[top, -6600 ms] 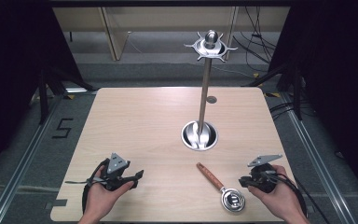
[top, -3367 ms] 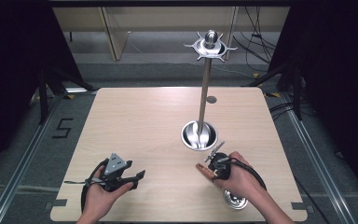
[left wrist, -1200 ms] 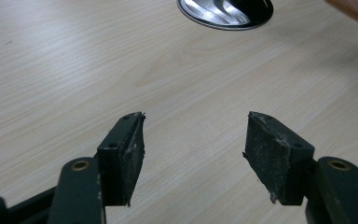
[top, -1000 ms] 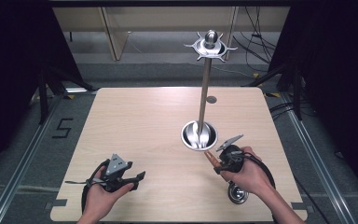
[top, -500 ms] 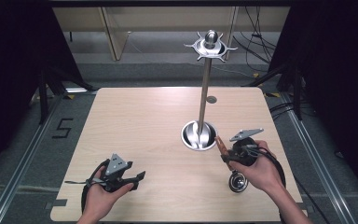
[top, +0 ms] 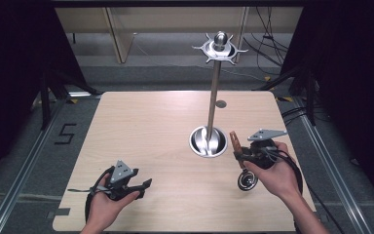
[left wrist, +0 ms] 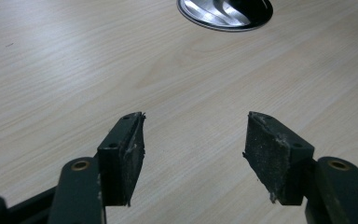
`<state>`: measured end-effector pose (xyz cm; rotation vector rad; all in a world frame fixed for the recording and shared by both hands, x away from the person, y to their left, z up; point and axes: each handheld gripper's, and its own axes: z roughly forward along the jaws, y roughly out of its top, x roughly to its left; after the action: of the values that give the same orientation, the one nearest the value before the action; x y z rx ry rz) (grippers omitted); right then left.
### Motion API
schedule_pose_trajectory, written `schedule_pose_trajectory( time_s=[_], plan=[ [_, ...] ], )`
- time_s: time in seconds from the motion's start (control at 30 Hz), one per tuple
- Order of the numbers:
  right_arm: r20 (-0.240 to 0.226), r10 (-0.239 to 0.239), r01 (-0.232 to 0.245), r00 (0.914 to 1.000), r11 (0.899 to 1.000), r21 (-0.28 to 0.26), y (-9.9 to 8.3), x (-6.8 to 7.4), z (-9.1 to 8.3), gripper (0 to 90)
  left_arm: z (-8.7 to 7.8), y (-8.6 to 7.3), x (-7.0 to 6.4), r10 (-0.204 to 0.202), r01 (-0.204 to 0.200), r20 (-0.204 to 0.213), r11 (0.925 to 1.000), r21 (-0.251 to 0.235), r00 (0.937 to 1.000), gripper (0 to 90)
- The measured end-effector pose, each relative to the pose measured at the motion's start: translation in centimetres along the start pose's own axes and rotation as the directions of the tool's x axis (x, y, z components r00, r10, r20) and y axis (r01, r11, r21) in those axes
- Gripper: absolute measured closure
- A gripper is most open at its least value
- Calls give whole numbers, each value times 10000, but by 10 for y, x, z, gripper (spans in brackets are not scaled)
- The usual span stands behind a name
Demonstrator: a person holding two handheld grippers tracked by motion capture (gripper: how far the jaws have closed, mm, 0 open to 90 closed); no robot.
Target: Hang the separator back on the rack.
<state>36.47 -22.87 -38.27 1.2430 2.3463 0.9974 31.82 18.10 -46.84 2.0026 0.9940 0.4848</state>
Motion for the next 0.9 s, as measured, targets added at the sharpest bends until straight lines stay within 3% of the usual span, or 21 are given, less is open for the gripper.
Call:
schedule_pose_trajectory(
  time_s=[0.27, 0.4, 0.5, 0.73, 0.77, 0.9],
  plan=[
    [241, -328, 344, 9992, 9968, -726, 2, -6, -5, 687, -2, 0, 0, 61, -60, -88, 9999, 133, 9999, 370],
    [314, 56, -24, 9995, 9949, -1008, 4, -4, -10, 687, -1, 0, 0, 63, -63, -26, 10000, 54, 10000, 370],
    [440, 11, 52, 9990, 9896, -1440, 5, -5, -11, 688, -1, 0, 0, 52, -52, -14, 10000, 60, 10000, 370],
    [463, 52, 26, 9989, 9859, -1674, 8, -5, -19, 688, -1, 0, 0, 22, -22, -17, 10000, 51, 10000, 370],
    [582, 92, 33, 9983, 9775, -2110, 8, -4, -18, 687, -1, 0, 1, 18, -18, -23, 10000, 46, 10000, 370],
    [585, -10, 133, 9983, 9778, -2092, 9, -5, -23, 687, -2, 0, 0, -39, 39, -22, 10000, 32, 10000, 370]
  ],
)
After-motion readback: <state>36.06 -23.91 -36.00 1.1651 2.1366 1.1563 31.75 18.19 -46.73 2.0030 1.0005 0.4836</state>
